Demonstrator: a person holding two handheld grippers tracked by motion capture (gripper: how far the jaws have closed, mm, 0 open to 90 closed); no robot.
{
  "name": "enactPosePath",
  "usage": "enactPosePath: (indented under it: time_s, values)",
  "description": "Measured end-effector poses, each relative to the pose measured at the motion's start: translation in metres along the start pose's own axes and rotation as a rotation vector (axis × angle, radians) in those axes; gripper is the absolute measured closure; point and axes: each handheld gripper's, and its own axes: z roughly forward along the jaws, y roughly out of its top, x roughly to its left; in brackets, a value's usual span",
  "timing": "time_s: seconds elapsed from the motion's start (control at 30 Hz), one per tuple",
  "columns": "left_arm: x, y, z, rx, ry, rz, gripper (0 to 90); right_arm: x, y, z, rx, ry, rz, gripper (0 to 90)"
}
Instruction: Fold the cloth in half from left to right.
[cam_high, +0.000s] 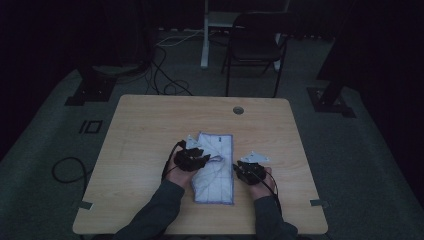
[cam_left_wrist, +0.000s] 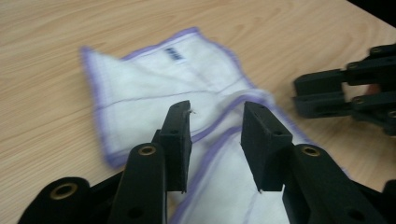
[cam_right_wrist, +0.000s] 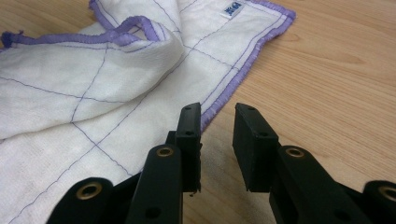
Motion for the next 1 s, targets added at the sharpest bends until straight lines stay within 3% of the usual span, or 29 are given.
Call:
enactPosePath:
  time_s: [0.17, 0.4, 0.83, 0.9, 1.0]
  values:
    - [0.015, -0.016, -0.01, 0.011, 0.035, -0.027, 61.0, 0.0, 0.0, 0.0, 0.001, 0.0, -0.001, 72.6]
    - [0.025, -0.037, -0.01, 0.044, 0.036, -0.069, 60.0, 0.0, 0.0, 0.0, 0.002, 0.002, 0.0, 72.3]
    - [0.025, -0.061, -0.005, 0.097, 0.022, -0.104, 60.6, 0.0, 0.0, 0.0, 0.0, 0.002, -0.002, 72.3]
    - [0.025, -0.064, -0.004, 0.103, 0.011, -0.113, 63.8, 0.0, 0.0, 0.0, -0.001, 0.002, -0.002, 72.4]
    - [0.024, -0.065, -0.004, 0.106, -0.014, -0.118, 76.6, 0.0, 0.0, -0.001, -0.002, 0.002, -0.002, 72.4]
